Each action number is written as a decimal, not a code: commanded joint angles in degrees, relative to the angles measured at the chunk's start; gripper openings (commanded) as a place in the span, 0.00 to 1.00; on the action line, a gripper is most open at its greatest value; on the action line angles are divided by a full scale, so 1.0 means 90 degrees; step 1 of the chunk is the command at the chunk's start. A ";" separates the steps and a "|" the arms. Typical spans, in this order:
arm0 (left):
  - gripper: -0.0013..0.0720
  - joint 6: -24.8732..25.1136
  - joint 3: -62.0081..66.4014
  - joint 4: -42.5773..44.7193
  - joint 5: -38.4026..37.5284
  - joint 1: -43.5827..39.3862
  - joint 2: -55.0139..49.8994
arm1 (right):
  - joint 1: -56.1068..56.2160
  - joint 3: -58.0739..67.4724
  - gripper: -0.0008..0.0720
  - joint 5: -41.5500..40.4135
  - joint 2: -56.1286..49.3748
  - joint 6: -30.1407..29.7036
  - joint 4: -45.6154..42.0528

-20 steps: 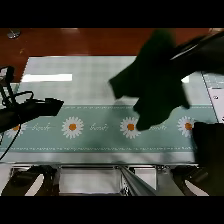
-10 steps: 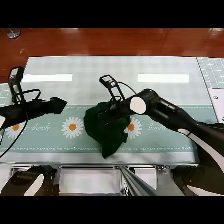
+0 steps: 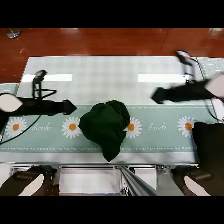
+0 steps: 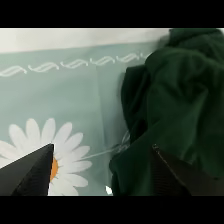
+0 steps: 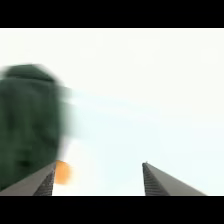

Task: Fold the shirts.

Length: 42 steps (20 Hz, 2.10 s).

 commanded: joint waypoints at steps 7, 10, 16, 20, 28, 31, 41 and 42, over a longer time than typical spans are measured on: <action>0.04 0.3011 0.0090 -0.2900 -0.1394 -0.0136 -0.2307 | -0.1872 -0.3184 0.87 -0.0391 0.1217 -0.0996 0.2001; 0.05 0.3208 0.0172 -0.2897 -0.1651 0.0049 -0.2234 | -0.1734 -0.3181 0.87 -0.0464 0.0736 -0.1231 0.2654; 0.05 0.3203 0.0185 -0.2897 -0.1666 0.0192 -0.2212 | 0.0551 -0.2154 0.87 -0.1656 -0.1343 -0.1236 0.3381; 0.05 0.3201 0.0185 -0.2902 -0.1664 0.0192 -0.2212 | 0.0988 -0.0833 0.87 -0.1387 -0.2822 -0.1100 0.3393; 0.05 0.3201 0.0187 -0.3106 -0.1496 0.0192 -0.2212 | 0.1460 0.0425 0.57 -0.0855 -0.4204 -0.1001 0.3422; 0.05 0.3203 0.0352 -0.3138 -0.1530 0.0192 -0.2203 | 0.1421 0.0886 0.06 -0.0522 -0.4180 -0.1469 0.3298; 0.05 0.1661 0.5034 -0.2132 -0.1229 0.0192 -0.1115 | 0.0619 0.5333 0.06 0.0087 -0.1838 -0.0325 0.0923; 0.05 0.1345 0.5552 -0.1579 -0.1231 0.0192 -0.0993 | 0.0622 0.5680 0.06 0.0087 -0.1508 -0.0308 0.0617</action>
